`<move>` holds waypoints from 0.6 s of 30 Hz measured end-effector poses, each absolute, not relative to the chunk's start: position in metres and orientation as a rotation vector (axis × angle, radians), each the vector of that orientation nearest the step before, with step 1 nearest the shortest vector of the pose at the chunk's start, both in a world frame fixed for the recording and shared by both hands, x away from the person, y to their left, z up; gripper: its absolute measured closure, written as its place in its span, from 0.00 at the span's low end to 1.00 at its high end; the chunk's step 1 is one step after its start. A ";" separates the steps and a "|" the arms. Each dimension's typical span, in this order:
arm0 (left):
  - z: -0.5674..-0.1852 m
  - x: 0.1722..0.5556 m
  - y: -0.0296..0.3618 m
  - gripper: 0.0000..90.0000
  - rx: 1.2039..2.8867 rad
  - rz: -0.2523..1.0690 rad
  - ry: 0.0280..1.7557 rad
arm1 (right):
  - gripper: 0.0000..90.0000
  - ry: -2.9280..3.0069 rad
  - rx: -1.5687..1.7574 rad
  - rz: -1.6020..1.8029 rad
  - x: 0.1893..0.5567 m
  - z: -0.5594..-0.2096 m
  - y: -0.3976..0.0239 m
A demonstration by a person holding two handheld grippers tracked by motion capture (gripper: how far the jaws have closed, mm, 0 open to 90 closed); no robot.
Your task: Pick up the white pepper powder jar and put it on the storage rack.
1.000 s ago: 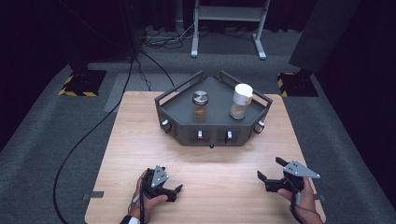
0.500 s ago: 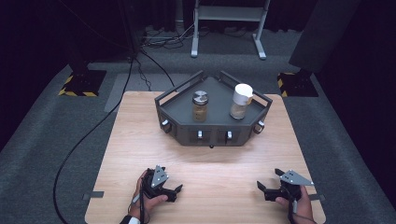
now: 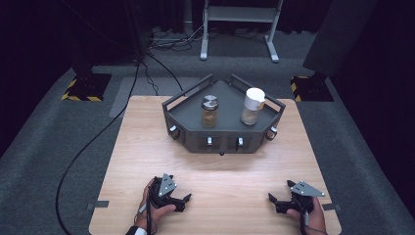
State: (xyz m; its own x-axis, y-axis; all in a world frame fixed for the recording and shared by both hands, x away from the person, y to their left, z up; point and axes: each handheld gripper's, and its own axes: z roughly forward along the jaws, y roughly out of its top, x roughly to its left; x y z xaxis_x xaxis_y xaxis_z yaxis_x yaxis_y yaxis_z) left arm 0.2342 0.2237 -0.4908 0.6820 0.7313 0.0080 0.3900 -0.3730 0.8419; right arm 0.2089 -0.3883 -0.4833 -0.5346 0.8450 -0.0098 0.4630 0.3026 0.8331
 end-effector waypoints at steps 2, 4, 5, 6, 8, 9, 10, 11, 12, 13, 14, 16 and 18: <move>-0.491 0.234 0.224 0.03 2.002 0.484 0.865 | 0.03 2.126 1.158 1.119 0.209 -0.483 -0.386; -0.491 0.234 0.224 0.03 2.002 0.484 0.865 | 0.03 2.123 1.162 1.118 0.209 -0.483 -0.386; -0.491 0.234 0.224 0.03 2.002 0.483 0.865 | 0.03 2.123 1.163 1.119 0.209 -0.483 -0.386; -0.491 0.234 0.224 0.03 2.002 0.484 0.865 | 0.03 2.122 1.165 1.119 0.209 -0.483 -0.386; -0.491 0.234 0.224 0.03 2.002 0.484 0.865 | 0.03 2.122 1.167 1.117 0.210 -0.483 -0.385; -0.491 0.234 0.224 0.03 2.002 0.484 0.865 | 0.03 2.123 1.166 1.118 0.210 -0.483 -0.385; -0.491 0.234 0.224 0.03 2.002 0.484 0.864 | 0.03 2.123 1.166 1.118 0.210 -0.483 -0.385; -0.491 0.234 0.224 0.03 2.002 0.484 0.865 | 0.03 2.123 1.166 1.117 0.210 -0.483 -0.385; -0.491 0.234 0.224 0.03 2.003 0.484 0.865 | 0.03 2.123 1.166 1.118 0.210 -0.483 -0.385; -0.491 0.234 0.224 0.03 2.002 0.484 0.865 | 0.03 2.123 1.166 1.118 0.210 -0.483 -0.385; -0.491 0.234 0.224 0.03 2.002 0.483 0.865 | 0.03 2.123 1.166 1.118 0.210 -0.483 -0.385; -0.491 0.235 0.224 0.03 2.003 0.482 0.862 | 0.02 2.121 1.167 1.117 0.210 -0.483 -0.385; -0.491 0.235 0.224 0.03 2.003 0.481 0.861 | 0.02 2.115 1.175 1.112 0.210 -0.483 -0.384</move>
